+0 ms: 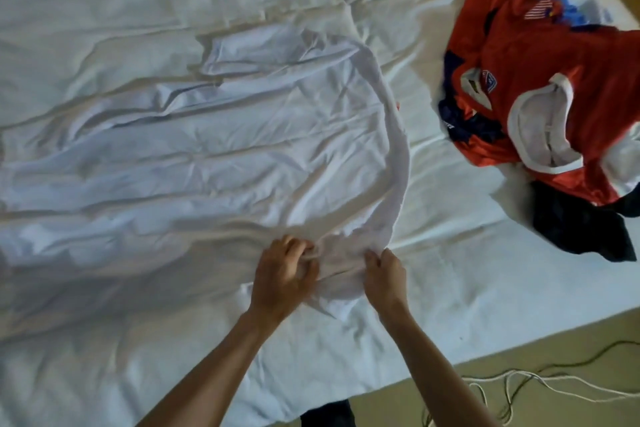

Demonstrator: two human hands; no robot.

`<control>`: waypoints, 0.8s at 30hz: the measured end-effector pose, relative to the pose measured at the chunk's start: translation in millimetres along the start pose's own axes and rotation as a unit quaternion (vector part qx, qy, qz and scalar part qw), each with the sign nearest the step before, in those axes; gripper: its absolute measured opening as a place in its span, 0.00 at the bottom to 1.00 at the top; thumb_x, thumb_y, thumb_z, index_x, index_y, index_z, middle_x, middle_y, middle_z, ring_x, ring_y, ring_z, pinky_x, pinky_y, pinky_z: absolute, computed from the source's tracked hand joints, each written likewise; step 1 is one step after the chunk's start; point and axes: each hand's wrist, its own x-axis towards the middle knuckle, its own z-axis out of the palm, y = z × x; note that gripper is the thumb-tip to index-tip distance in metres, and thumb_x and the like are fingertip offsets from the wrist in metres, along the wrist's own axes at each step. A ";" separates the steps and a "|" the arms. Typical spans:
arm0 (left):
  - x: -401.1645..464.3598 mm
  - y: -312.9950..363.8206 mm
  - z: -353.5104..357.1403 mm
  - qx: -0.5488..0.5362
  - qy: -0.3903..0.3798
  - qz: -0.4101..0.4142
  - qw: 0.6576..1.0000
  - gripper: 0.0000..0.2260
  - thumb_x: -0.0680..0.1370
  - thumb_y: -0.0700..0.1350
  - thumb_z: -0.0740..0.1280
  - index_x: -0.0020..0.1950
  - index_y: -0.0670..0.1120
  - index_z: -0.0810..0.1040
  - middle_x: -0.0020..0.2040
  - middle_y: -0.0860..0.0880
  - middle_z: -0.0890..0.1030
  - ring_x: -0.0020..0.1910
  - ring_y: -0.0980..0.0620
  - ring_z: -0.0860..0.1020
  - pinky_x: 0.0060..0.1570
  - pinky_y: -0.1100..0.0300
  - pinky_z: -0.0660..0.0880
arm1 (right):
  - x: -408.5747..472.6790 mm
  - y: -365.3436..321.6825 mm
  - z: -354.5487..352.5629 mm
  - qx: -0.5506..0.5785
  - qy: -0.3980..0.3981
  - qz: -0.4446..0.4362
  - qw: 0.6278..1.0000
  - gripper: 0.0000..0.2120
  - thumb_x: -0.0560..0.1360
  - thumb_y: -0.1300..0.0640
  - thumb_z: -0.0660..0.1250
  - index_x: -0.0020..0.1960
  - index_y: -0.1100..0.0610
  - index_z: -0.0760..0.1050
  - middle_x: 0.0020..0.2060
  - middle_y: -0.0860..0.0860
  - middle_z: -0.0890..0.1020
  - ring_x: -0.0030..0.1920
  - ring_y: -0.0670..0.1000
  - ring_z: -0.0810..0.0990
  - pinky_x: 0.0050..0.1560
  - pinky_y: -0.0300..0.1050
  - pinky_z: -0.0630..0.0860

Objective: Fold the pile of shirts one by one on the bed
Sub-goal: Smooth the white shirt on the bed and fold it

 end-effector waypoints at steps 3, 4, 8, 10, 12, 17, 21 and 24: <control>-6.2 4.9 0.3 -0.060 -0.058 -0.006 0.997 0.11 0.75 0.52 0.62 0.48 0.49 0.81 0.43 0.51 0.79 0.43 0.48 0.80 0.43 0.53 0.76 | -3.2 16.9 -15.0 0.048 0.055 0.005 0.997 0.12 0.83 0.58 0.56 0.50 0.65 0.74 0.45 0.62 0.81 0.48 0.63 0.79 0.46 0.55 0.74; -10.7 7.5 1.6 -0.064 -0.075 0.006 0.995 0.11 0.75 0.53 0.62 0.47 0.49 0.81 0.43 0.52 0.79 0.43 0.49 0.80 0.42 0.53 0.76 | -4.2 23.0 -17.9 0.046 0.060 0.005 0.997 0.12 0.83 0.58 0.56 0.49 0.64 0.74 0.43 0.61 0.80 0.46 0.63 0.79 0.45 0.56 0.75; -28.1 9.3 6.5 -0.081 -0.076 0.010 0.994 0.09 0.75 0.55 0.65 0.49 0.52 0.80 0.43 0.55 0.79 0.42 0.54 0.79 0.43 0.56 0.77 | -5.7 38.3 -29.7 -0.014 0.067 -0.015 0.998 0.15 0.83 0.56 0.57 0.41 0.62 0.72 0.35 0.57 0.78 0.41 0.62 0.76 0.39 0.51 0.67; -32.1 6.1 5.9 -0.091 -0.079 0.012 0.993 0.10 0.75 0.55 0.66 0.50 0.51 0.80 0.43 0.55 0.79 0.42 0.54 0.78 0.42 0.54 0.78 | -3.2 43.2 -38.6 -0.066 0.080 -0.029 0.994 0.15 0.82 0.57 0.58 0.38 0.60 0.70 0.35 0.59 0.79 0.40 0.63 0.77 0.38 0.49 0.63; -35.3 1.5 0.2 -0.084 -0.071 0.025 0.994 0.11 0.74 0.54 0.66 0.51 0.50 0.80 0.44 0.55 0.79 0.43 0.54 0.78 0.44 0.54 0.78 | -2.3 45.1 -41.9 -0.130 0.104 -0.030 0.986 0.12 0.82 0.55 0.58 0.42 0.59 0.72 0.42 0.63 0.81 0.44 0.65 0.78 0.39 0.50 0.66; -50.5 -22.9 -27.6 0.037 0.040 0.064 0.996 0.16 0.70 0.53 0.69 0.54 0.48 0.81 0.55 0.51 0.80 0.54 0.47 0.77 0.54 0.52 0.72 | -33.1 27.1 -3.5 -0.311 0.193 -0.186 0.912 0.36 0.78 0.40 0.62 0.79 0.54 0.54 0.74 0.61 0.63 0.72 0.63 0.64 0.69 0.66 0.60; -75.3 -83.5 -64.2 0.165 0.055 -0.002 0.985 0.23 0.72 0.50 0.67 0.66 0.46 0.79 0.70 0.42 0.75 0.69 0.42 0.73 0.66 0.43 0.66 | -66.9 -3.2 88.7 -0.326 0.003 -0.460 0.826 0.42 0.71 0.42 0.67 0.79 0.54 0.55 0.80 0.53 0.53 0.80 0.56 0.48 0.76 0.65 0.41; -93.2 -139.5 -100.5 0.223 0.047 -0.109 0.968 0.30 0.70 0.49 0.61 0.72 0.46 0.74 0.76 0.42 0.68 0.75 0.42 0.66 0.72 0.38 0.57 | -72.3 -18.9 153.9 -0.329 -0.076 -0.556 0.759 0.40 0.66 0.52 0.70 0.76 0.56 0.64 0.77 0.54 0.63 0.78 0.56 0.55 0.72 0.67 0.57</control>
